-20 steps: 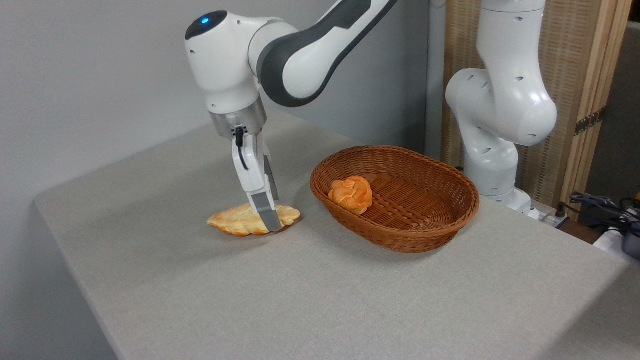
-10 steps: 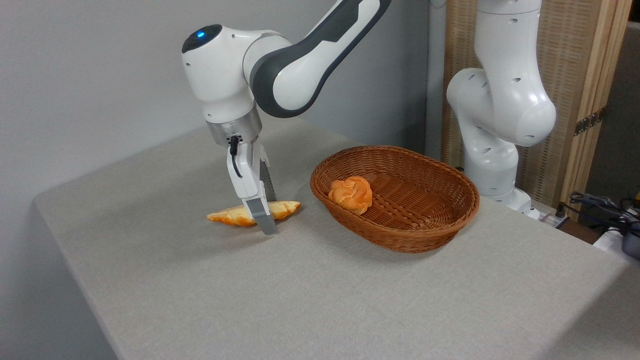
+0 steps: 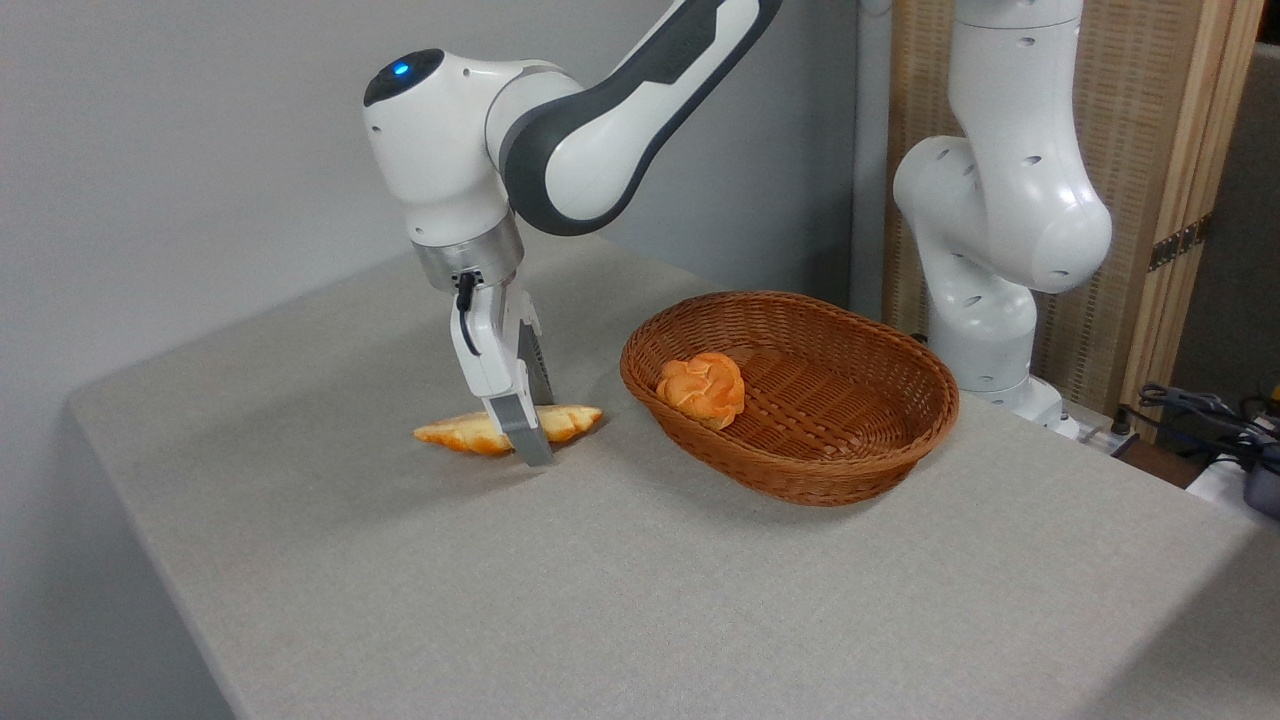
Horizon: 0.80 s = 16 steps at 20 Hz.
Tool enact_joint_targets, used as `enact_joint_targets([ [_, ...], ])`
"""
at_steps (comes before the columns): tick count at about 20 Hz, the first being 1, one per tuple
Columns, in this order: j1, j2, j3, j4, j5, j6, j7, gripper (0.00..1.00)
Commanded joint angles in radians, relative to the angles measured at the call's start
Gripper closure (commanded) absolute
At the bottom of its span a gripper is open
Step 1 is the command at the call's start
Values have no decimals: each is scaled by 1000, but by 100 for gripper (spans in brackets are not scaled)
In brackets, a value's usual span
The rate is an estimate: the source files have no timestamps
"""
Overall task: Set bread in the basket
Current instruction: 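Lift the held bread and carry it over the wicker basket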
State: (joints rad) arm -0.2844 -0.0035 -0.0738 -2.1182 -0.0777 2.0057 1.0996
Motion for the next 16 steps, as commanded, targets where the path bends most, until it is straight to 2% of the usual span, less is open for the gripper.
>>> enact_joint_targets([
  [1,-6,0,6,1,-7,18,22,78],
  [8,-4,-35,12,26,-8,-59,23,80],
  [12,-2,-75,19,105,-8,-197,19,80],
  [16,1,-162,48,130,-8,-349,22,79],
])
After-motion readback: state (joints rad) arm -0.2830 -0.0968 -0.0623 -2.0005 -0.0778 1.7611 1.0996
